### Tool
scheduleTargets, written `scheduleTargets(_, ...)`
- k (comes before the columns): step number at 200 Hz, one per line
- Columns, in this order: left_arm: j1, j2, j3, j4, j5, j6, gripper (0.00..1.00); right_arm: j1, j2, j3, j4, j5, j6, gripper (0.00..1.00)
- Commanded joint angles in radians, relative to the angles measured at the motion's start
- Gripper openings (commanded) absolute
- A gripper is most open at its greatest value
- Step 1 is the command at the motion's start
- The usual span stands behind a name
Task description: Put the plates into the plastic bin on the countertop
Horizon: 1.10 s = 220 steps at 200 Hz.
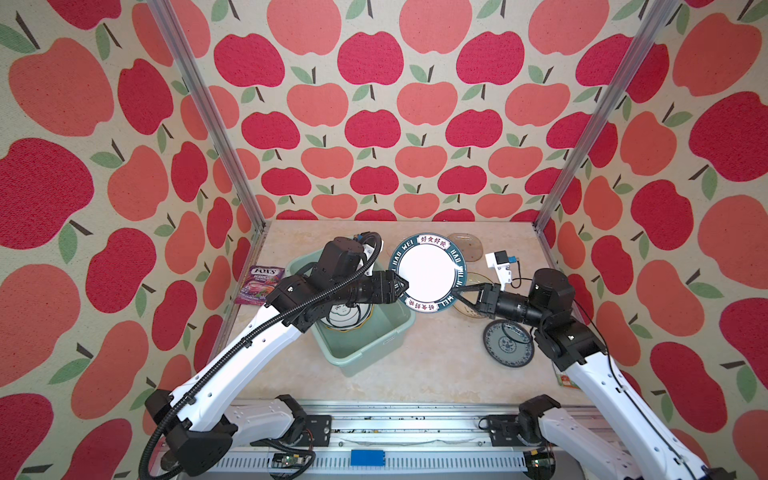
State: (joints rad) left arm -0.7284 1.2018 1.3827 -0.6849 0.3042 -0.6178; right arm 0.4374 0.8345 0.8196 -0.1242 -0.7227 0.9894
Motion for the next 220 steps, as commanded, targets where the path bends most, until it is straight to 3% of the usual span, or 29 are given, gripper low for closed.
scheduleTargets(1,0.003,-0.007,-0.021,0.076,-0.004,-0.007,0.58,0.0,-0.003,0.018,0.071,-0.055,0.031,0.0)
scheduleTargets(76,-0.003,-0.055,-0.08,0.176,-0.049,-0.025,0.25,0.001,0.032,0.0,0.128,-0.067,0.086,0.0)
scheduleTargets(117,-0.009,-0.047,-0.078,0.176,-0.051,-0.033,0.0,0.002,0.043,0.007,0.126,-0.06,0.086,0.0)
scheduleTargets(137,-0.011,-0.048,-0.08,0.179,-0.054,-0.044,0.0,0.001,0.041,0.007,0.13,-0.045,0.085,0.0)
scheduleTargets(149,-0.013,-0.05,-0.08,0.182,-0.051,-0.05,0.0,0.0,0.041,0.007,0.129,-0.039,0.079,0.11)
scheduleTargets(169,-0.015,-0.052,-0.077,0.184,-0.035,-0.068,0.0,0.001,0.042,0.013,0.142,-0.041,0.058,0.16)
scheduleTargets(193,-0.022,-0.048,-0.059,0.169,0.008,-0.083,0.0,0.0,0.043,0.032,0.154,-0.061,-0.016,0.37)
scheduleTargets(220,-0.034,-0.039,-0.027,0.115,0.032,-0.089,0.0,0.0,0.055,0.051,0.149,-0.093,-0.119,0.43)
